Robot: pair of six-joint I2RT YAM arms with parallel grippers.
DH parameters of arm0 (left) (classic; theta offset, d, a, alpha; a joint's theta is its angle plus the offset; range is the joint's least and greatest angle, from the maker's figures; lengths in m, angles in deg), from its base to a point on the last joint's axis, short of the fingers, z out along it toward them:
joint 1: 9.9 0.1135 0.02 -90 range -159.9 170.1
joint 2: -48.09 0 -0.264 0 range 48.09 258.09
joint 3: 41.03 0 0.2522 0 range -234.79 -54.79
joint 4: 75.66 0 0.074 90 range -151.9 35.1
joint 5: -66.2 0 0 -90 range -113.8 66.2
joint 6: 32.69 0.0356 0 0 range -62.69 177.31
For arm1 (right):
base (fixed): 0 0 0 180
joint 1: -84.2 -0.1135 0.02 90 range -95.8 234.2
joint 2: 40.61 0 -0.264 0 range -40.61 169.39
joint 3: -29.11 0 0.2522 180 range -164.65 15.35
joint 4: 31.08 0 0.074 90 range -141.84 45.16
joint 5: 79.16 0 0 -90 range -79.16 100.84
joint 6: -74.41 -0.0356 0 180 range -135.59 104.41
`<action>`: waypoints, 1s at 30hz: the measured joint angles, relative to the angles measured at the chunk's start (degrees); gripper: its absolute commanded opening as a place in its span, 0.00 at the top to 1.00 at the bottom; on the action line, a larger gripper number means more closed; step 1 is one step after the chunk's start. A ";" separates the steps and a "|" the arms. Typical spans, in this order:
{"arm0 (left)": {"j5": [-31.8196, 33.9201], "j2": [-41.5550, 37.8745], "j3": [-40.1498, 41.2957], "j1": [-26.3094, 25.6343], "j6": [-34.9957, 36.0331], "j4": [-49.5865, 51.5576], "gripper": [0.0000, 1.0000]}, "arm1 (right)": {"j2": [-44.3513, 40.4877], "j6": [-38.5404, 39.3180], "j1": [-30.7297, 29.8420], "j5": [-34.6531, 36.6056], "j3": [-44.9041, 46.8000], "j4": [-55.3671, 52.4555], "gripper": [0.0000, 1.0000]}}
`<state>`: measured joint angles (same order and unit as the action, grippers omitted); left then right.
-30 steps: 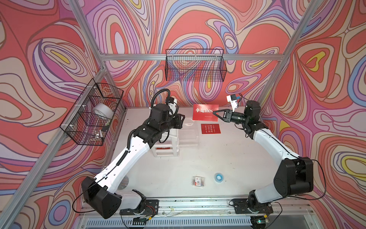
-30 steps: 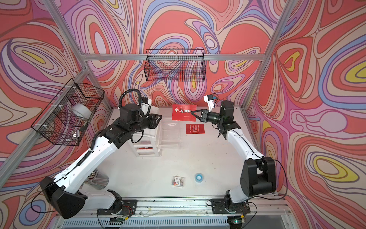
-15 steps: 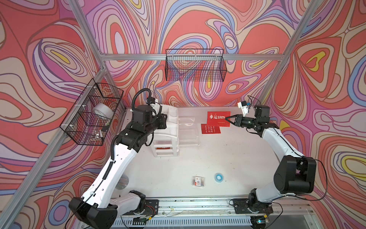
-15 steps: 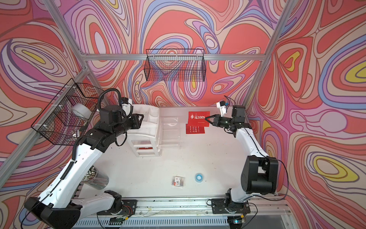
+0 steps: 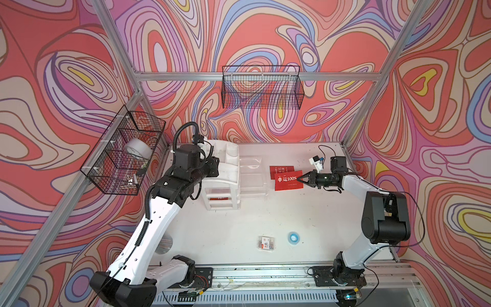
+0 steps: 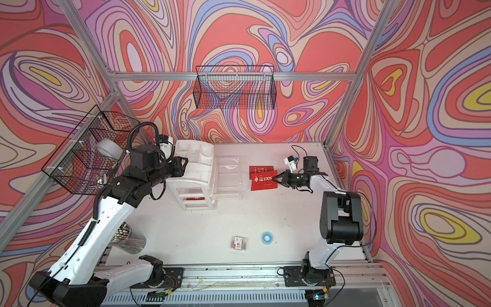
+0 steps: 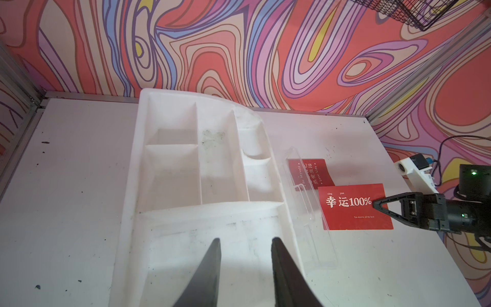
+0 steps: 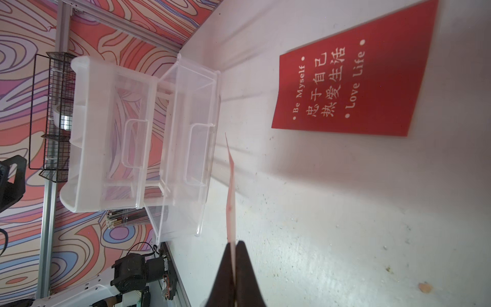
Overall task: Take the postcards out of the drawer
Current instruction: Place the postcard at the center of the board.
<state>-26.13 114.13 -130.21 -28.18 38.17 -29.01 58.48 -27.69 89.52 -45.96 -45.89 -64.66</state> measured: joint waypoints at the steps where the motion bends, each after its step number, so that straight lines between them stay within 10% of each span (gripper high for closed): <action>1: 0.02 0.00 0.07 0.02 0.04 0.26 0.65 | 0.81 0.11 0.00 0.04 0.13 0.07 0.95; 30: 0.42 0.00 0.22 0.55 0.37 1.44 0.65 | 13.55 1.81 0.00 1.97 -3.19 0.81 0.79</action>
<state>-25.72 114.13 -129.99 -27.63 38.54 -27.57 72.03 -25.88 89.52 -43.99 -49.08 -63.85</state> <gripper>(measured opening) 0.351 0.197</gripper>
